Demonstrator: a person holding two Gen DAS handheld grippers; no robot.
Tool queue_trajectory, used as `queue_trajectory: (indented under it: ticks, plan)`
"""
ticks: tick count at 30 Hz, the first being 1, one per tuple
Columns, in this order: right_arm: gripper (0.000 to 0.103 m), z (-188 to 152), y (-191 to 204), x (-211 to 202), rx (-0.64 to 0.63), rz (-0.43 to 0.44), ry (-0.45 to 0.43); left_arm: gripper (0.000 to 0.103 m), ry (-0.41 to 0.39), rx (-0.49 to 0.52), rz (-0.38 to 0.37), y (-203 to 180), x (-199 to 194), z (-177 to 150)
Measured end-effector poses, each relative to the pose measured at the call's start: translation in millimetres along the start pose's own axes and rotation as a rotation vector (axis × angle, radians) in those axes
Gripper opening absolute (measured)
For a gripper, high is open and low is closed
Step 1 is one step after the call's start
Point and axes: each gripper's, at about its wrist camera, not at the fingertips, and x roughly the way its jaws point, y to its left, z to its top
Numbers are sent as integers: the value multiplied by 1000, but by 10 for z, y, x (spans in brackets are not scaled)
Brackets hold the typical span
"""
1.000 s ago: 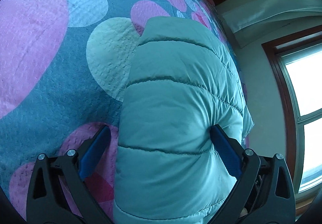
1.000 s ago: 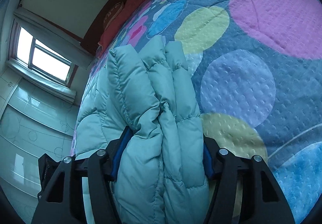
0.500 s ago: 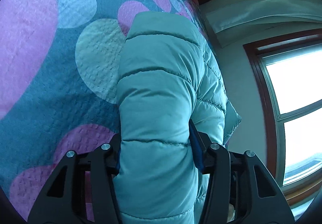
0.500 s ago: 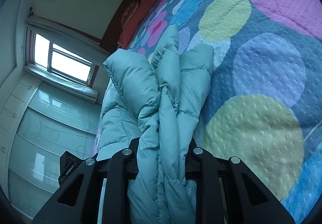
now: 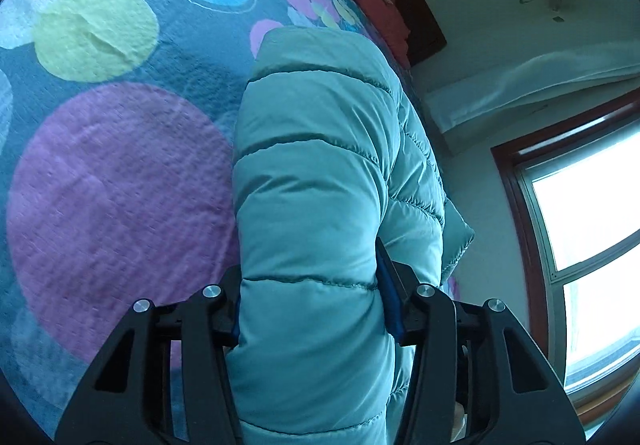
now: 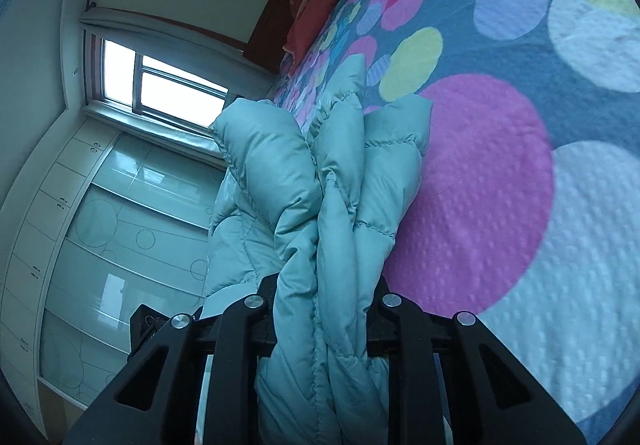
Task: Fold large clothes
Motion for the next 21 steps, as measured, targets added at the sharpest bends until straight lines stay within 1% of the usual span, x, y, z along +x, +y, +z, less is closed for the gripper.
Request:
queue_trajectory:
  ticks: [4, 8, 10, 13, 15, 17, 18, 20, 21]
  plan:
    - [23, -54, -42, 185, 9, -22, 21, 49, 1, -28, 23, 216, -26, 77]
    - [23, -31, -37, 178, 3, -36, 29, 50, 14, -30, 14, 326, -10, 99]
    - [25, -11, -8, 172, -5, -51, 39, 52, 19, -28, 17, 329, -5, 121]
    - [33, 5, 36, 134, -27, -82, 49, 55, 28, -24, 23, 296, 23, 161]
    - [37, 0, 54, 125, -47, -103, 58, 57, 31, -20, 27, 297, 24, 201]
    - [44, 38, 98, 135, -60, -123, 65, 60, 34, -22, 35, 288, 15, 228]
    - [46, 54, 110, 122, -65, -131, 67, 61, 34, -27, 36, 296, -10, 226]
    - [55, 96, 128, 73, -71, -142, 64, 64, 34, -38, 39, 337, -80, 238]
    - [57, 122, 133, 44, -71, -147, 57, 65, 31, -43, 37, 338, -112, 253]
